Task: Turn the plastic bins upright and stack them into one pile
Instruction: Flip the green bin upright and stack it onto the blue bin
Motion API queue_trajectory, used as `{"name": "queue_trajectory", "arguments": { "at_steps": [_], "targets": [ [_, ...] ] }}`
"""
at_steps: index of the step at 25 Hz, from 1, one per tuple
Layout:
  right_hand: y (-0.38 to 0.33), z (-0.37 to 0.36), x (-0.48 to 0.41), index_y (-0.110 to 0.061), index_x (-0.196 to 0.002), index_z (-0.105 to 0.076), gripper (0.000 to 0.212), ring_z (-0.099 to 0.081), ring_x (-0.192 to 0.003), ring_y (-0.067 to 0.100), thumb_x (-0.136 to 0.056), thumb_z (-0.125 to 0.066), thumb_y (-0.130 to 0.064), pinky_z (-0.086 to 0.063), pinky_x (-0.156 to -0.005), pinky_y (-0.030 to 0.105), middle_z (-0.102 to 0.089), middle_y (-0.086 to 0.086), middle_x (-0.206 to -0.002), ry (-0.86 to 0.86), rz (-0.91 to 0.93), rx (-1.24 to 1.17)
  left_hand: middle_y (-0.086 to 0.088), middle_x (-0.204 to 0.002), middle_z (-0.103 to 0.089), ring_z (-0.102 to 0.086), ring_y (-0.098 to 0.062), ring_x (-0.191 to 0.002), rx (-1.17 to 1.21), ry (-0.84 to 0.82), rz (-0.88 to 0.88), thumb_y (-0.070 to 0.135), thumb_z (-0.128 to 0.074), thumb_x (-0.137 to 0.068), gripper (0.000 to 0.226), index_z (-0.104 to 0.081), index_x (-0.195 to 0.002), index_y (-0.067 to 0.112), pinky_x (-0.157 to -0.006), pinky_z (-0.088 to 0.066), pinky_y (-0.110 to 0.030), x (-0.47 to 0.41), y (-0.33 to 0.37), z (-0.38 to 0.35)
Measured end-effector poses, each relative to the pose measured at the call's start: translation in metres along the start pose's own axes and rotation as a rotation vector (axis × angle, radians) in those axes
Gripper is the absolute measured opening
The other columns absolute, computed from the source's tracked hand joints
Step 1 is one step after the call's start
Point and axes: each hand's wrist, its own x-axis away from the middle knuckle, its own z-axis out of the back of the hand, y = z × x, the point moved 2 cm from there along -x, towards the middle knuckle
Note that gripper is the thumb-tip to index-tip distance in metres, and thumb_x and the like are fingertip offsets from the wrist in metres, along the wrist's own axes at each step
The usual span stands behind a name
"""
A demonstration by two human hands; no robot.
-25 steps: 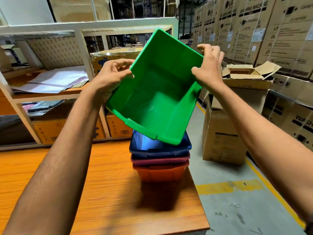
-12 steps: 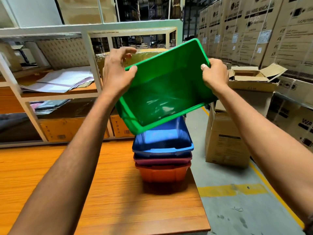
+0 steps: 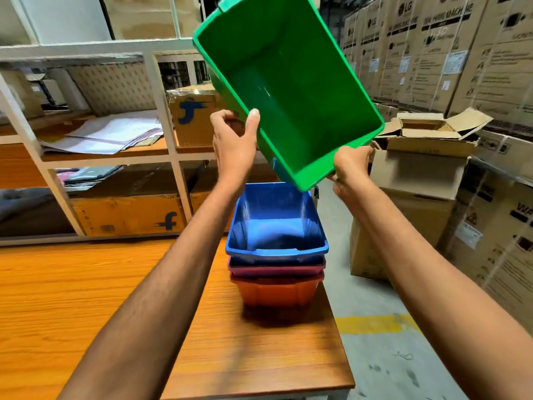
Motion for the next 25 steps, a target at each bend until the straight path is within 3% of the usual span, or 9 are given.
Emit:
{"name": "queue_trajectory", "arguments": {
  "at_steps": [2, 4, 8, 11, 13, 16, 20, 23, 25],
  "targets": [
    [0.007, 0.001, 0.018, -0.014, -0.113, -0.031, 0.033, -0.063, -0.105, 0.032, -0.088, -0.032, 0.008, -0.058, -0.09, 0.057, -0.052, 0.01, -0.111, -0.021, -0.017, -0.006, 0.001, -0.11, -0.059, -0.066, -0.018, -0.104, 0.173, -0.058, 0.14, 0.02, -0.073, -0.09, 0.046, -0.041, -0.122, 0.016, -0.087, -0.06, -0.031, -0.003, -0.001, 0.001],
    [0.017, 0.004, 0.022, -0.01, -0.122, -0.029, 0.039, -0.06, -0.109, 0.028, -0.09, -0.035, 0.009, -0.056, -0.096, 0.054, -0.051, 0.011, -0.119, -0.055, -0.035, -0.022, -0.001, -0.104, -0.061, -0.068, -0.014, -0.094, 0.218, -0.086, 0.182, 0.004, -0.074, -0.086, 0.047, -0.041, -0.118, 0.014, -0.076, -0.063, -0.027, -0.002, -0.001, 0.007],
    [0.024, 0.022, 0.022, -0.01, -0.121, -0.029, 0.051, -0.053, -0.096, 0.015, -0.082, -0.057, 0.007, -0.052, -0.09, 0.035, -0.047, 0.005, -0.112, -0.025, 0.04, 0.144, -0.008, -0.111, -0.067, -0.07, -0.026, -0.105, 0.216, -0.079, 0.161, 0.018, -0.081, -0.065, 0.054, -0.048, -0.105, 0.031, -0.089, -0.062, -0.048, -0.006, -0.005, 0.025],
    [0.02, 0.035, 0.02, -0.016, -0.15, -0.016, 0.095, -0.045, -0.13, 0.028, -0.071, -0.067, -0.007, -0.042, -0.11, 0.043, -0.037, 0.012, -0.151, 0.086, 0.226, 0.356, -0.011, -0.114, -0.067, -0.068, -0.028, -0.109, 0.248, -0.05, 0.145, 0.008, -0.074, -0.072, 0.044, -0.051, -0.104, 0.028, -0.092, -0.06, -0.052, -0.01, -0.004, 0.033],
    [0.014, 0.036, 0.022, -0.023, -0.157, -0.012, 0.104, -0.042, -0.132, 0.024, -0.073, -0.071, -0.008, -0.038, -0.111, 0.04, -0.031, 0.012, -0.161, 0.035, 0.321, 0.44, -0.008, -0.115, -0.065, -0.065, -0.022, -0.108, 0.211, -0.093, 0.12, 0.0, -0.069, -0.08, 0.041, -0.053, -0.108, 0.024, -0.094, -0.059, -0.049, -0.006, -0.005, 0.033],
    [0.005, 0.033, 0.023, -0.023, -0.158, -0.025, 0.095, -0.045, -0.133, 0.018, -0.079, -0.073, 0.001, -0.041, -0.113, 0.038, -0.041, 0.007, -0.156, -0.225, 0.349, 0.366, -0.003, -0.112, -0.063, -0.062, -0.013, -0.104, 0.206, -0.116, 0.103, -0.007, -0.063, -0.086, 0.04, -0.051, -0.118, 0.015, -0.094, -0.059, -0.037, 0.002, -0.013, 0.034],
    [-0.01, 0.034, 0.03, -0.017, -0.151, -0.045, 0.072, -0.06, -0.113, 0.004, -0.085, -0.063, 0.006, -0.051, -0.101, 0.027, -0.061, -0.007, -0.13, -0.426, 0.419, 0.31, -0.01, -0.121, -0.062, -0.062, -0.012, -0.106, 0.222, -0.131, 0.06, -0.007, -0.062, -0.088, 0.043, -0.05, -0.127, 0.008, -0.084, -0.056, -0.021, 0.0, -0.021, 0.039],
    [-0.013, 0.032, 0.039, -0.026, -0.16, -0.031, 0.078, -0.045, -0.132, 0.013, -0.088, -0.057, -0.007, -0.036, -0.113, 0.031, -0.048, -0.003, -0.148, -0.373, 0.628, 0.563, -0.013, -0.13, -0.062, -0.067, -0.013, -0.11, 0.236, -0.144, 0.055, 0.001, -0.066, -0.092, 0.041, -0.05, -0.129, 0.01, -0.086, -0.059, -0.027, -0.008, -0.031, 0.047],
    [-0.015, 0.028, 0.05, -0.03, -0.164, -0.016, 0.086, -0.041, -0.127, 0.02, -0.089, -0.051, -0.007, -0.037, -0.103, 0.032, -0.044, 0.002, -0.146, -0.255, 0.757, 0.801, -0.012, -0.131, -0.064, -0.065, -0.02, -0.12, 0.212, -0.146, 0.074, 0.01, -0.069, -0.092, 0.044, -0.049, -0.131, 0.014, -0.096, -0.059, -0.039, -0.012, -0.042, 0.053]
  ]
}}
